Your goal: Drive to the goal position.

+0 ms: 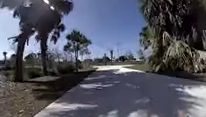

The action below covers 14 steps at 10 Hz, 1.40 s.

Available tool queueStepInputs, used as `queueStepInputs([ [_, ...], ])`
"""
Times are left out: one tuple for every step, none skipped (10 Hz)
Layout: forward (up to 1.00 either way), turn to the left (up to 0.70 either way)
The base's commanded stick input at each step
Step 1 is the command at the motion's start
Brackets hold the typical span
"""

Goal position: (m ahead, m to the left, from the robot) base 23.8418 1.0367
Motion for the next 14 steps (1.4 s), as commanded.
queueStepInputs([
  [1.0,0.0],
  [1.0,0.0],
  [1.0,0.0],
  [1.0,0.0],
  [1.0,-0.01],
  [1.0,-0.1],
  [1.0,-0.18],
  [1.0,-0.28],
  [1.0,-0.38],
  [1.0,0.0],
  [1.0,0.0],
  [1.0,0.0],
  [1.0,0.0],
  [1.0,0.0],
])
